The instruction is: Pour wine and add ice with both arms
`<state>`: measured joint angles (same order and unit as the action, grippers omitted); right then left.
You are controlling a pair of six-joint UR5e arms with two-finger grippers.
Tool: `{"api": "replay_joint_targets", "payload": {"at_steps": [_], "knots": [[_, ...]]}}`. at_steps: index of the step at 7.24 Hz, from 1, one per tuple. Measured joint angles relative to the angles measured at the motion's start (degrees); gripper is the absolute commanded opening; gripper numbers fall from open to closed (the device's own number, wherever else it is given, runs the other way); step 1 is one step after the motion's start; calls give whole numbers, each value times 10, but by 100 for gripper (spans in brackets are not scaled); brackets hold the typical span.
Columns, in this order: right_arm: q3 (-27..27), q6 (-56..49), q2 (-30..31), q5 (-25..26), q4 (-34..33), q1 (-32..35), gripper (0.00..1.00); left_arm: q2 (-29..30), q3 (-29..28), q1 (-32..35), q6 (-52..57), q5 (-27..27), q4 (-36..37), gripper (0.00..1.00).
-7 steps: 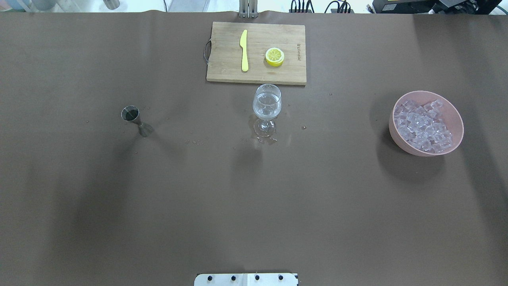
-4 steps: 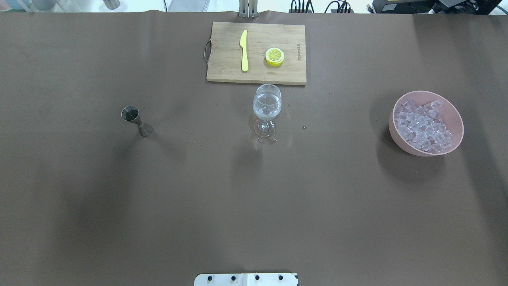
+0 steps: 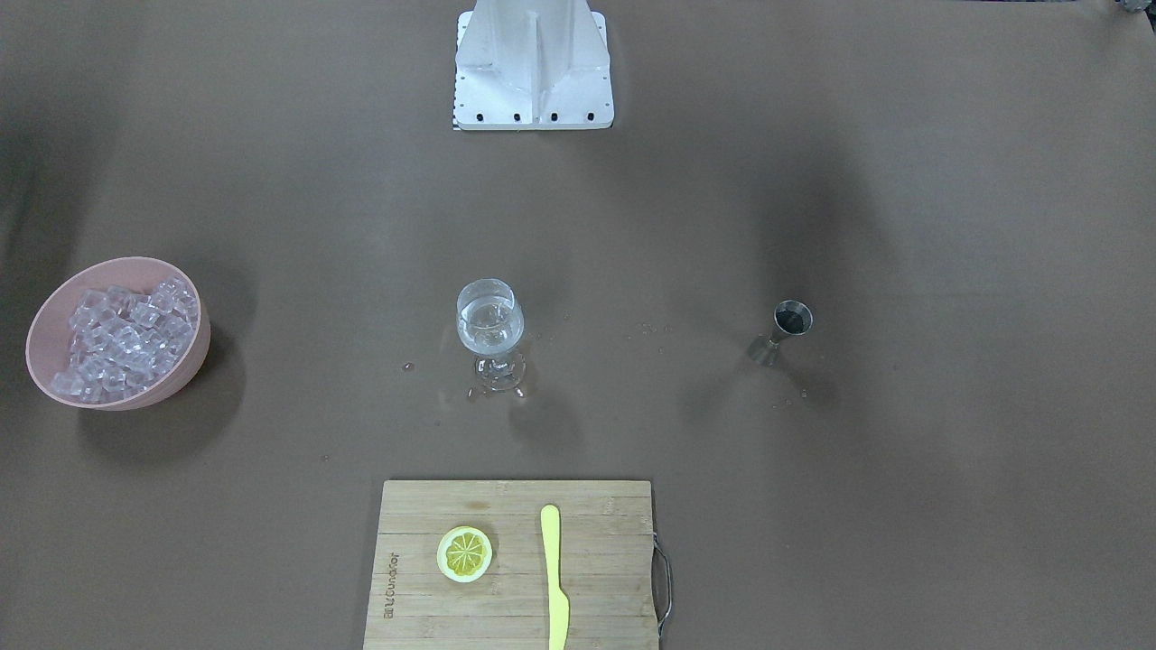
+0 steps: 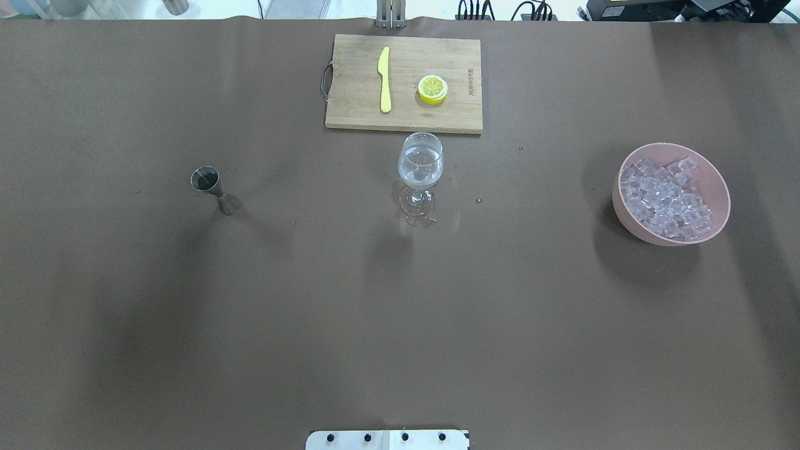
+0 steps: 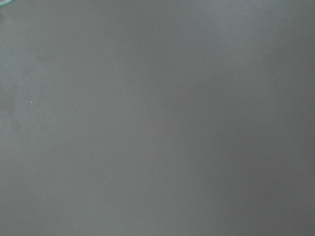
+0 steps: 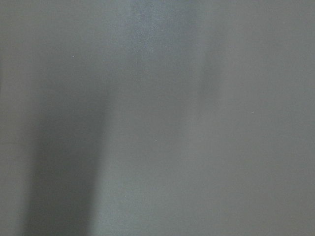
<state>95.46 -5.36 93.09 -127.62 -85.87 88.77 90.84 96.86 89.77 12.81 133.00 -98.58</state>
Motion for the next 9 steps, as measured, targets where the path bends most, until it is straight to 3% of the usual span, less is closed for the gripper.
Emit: {"api": "replay_joint_targets", "payload": {"at_steps": [3,6,8,9], "knots": [[-2,0,-1,-1,0,0,100,11,-2,-2,-6,-29,-71,99],[-1,1,-3,-15,0,0,100,14,13,-4,-77,2,-173,98],[2,2,-2,-19,0,0,100,13,24,-38,-218,32,-273,97],[2,2,-1,-19,0,0,100,14,47,-89,-351,9,-325,97]]}}
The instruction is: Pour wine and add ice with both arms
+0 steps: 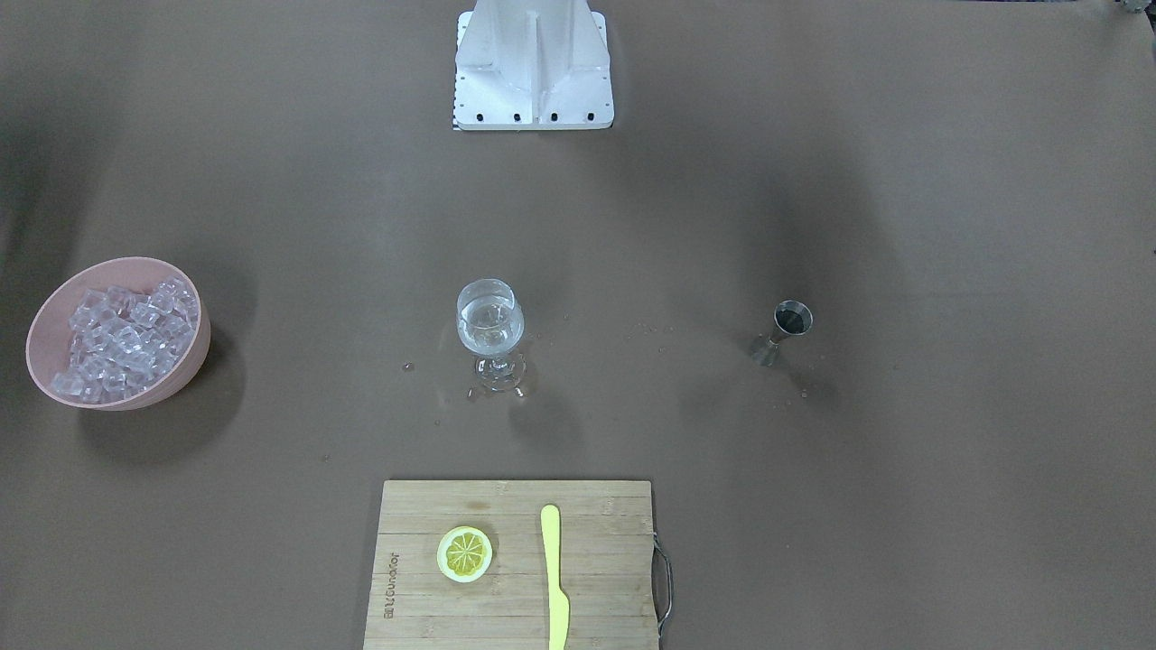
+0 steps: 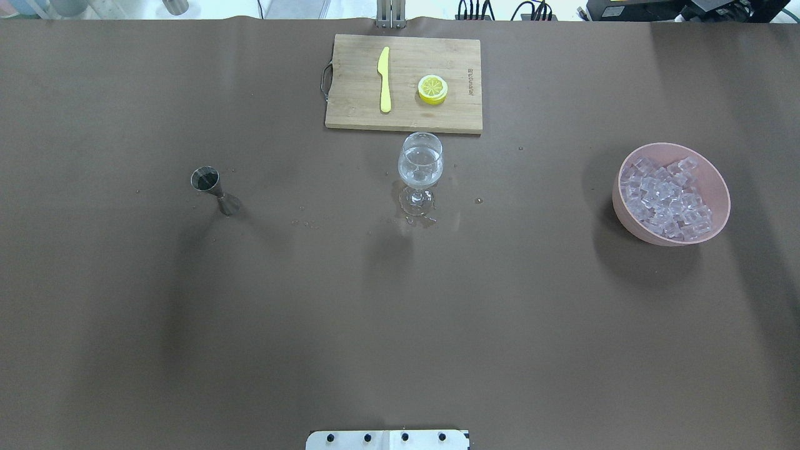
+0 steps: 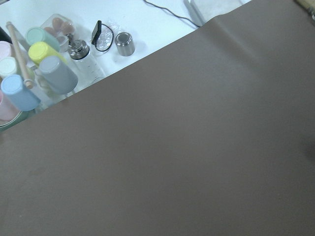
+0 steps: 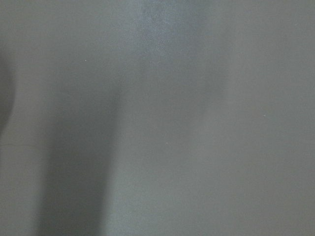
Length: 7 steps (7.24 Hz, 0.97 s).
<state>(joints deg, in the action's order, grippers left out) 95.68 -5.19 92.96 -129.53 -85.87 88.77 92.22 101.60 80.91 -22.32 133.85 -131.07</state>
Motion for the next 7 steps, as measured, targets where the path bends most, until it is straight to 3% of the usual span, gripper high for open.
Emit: {"api": "replay_joint_targets", "payload": {"at_steps": [1,3,7], "knots": [[0,0,1,0,0,0,100,0,32,-64,-122,-60,-34,97],[-2,0,2,0,0,0,100,0,95,-218,-305,-247,-51,97],[-3,0,2,0,0,0,100,7,159,-441,-406,-613,44,97]]}}
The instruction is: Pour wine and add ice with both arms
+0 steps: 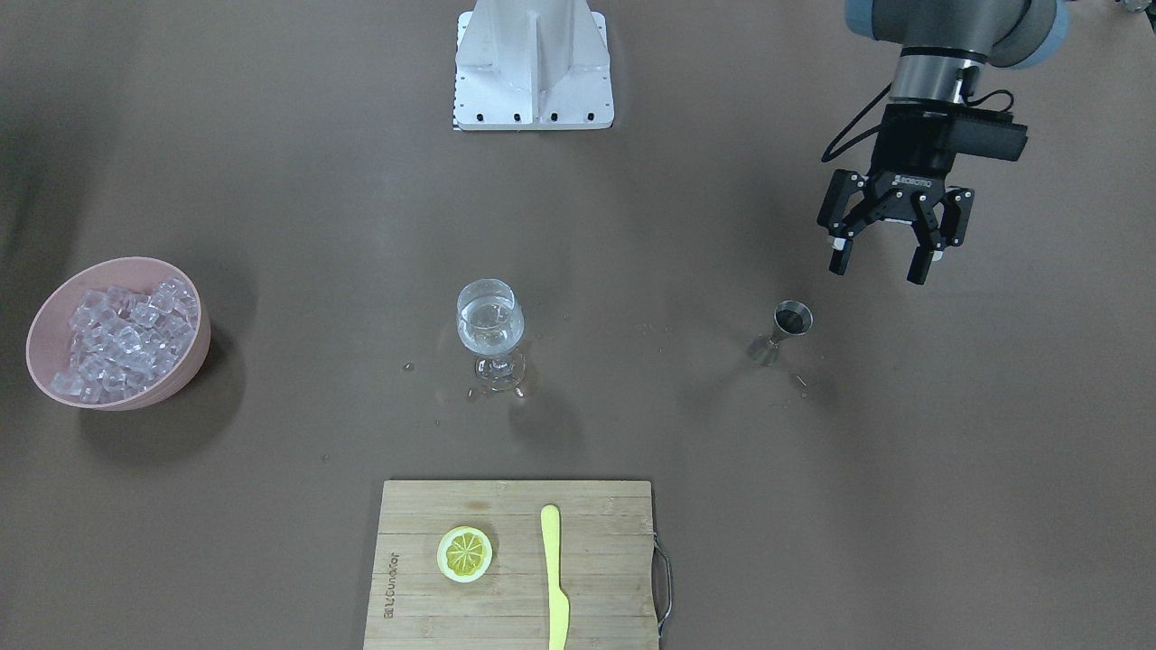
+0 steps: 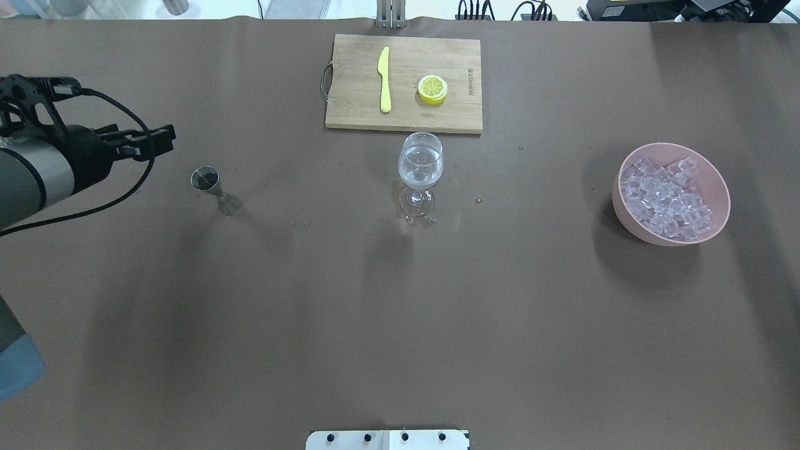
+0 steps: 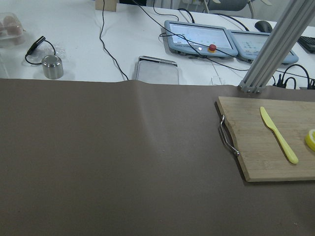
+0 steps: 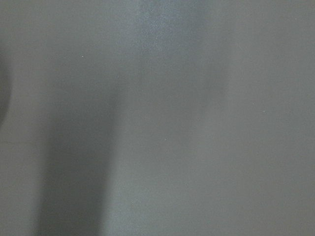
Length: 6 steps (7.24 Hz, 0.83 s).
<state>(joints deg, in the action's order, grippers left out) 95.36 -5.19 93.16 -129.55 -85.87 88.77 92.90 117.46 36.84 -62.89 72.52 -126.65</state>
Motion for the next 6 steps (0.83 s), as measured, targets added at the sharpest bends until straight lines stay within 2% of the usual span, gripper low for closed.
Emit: {"api": "replay_joint_targets", "payload": {"at_steps": [2,3,6], "knots": [[0,0,0,0,0,0,100,23,-6,-73,-43,-136,54,97],[0,-1,1,0,0,0,100,38,-22,-91,-66,-180,67,97],[0,0,3,0,0,0,100,74,-89,-112,-160,-249,73,95]]}}
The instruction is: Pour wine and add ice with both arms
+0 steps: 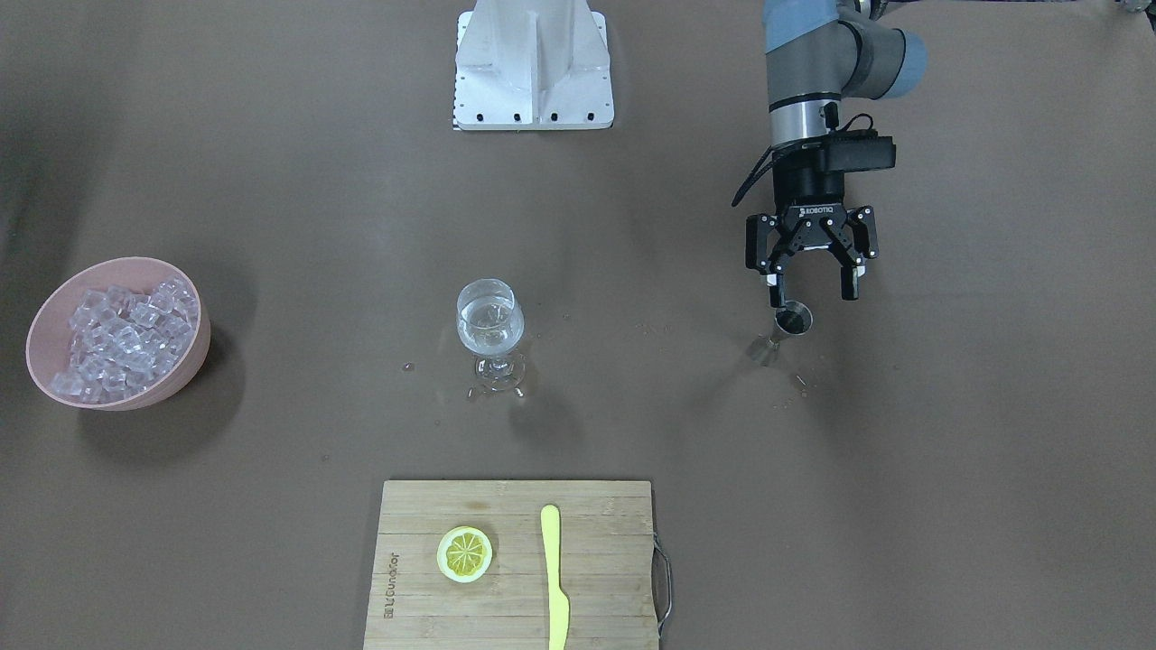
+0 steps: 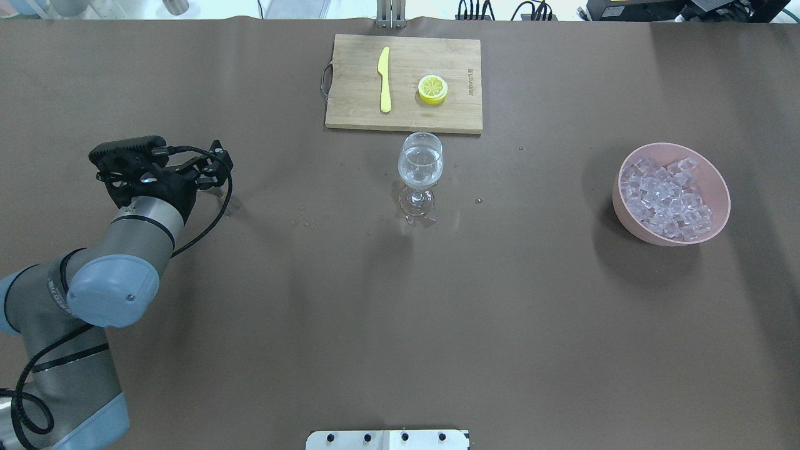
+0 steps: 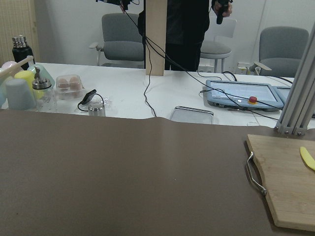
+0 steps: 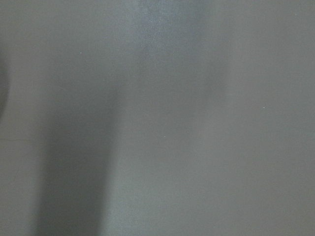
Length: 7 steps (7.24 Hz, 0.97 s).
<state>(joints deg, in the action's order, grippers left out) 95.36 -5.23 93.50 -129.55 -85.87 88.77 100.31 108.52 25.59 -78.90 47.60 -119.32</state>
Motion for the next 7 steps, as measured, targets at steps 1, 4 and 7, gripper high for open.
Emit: {"api": "replay_joint_targets", "payload": {"at_steps": [1,4,7], "knots": [[0,0,0,0,0,0,100,2,-14,-2,-18,-7,0,95],[0,0,0,1,0,0,100,12,-49,-7,-48,-34,0,95],[-1,0,0,0,0,0,100,22,-74,-16,-61,-49,-1,95]]}}
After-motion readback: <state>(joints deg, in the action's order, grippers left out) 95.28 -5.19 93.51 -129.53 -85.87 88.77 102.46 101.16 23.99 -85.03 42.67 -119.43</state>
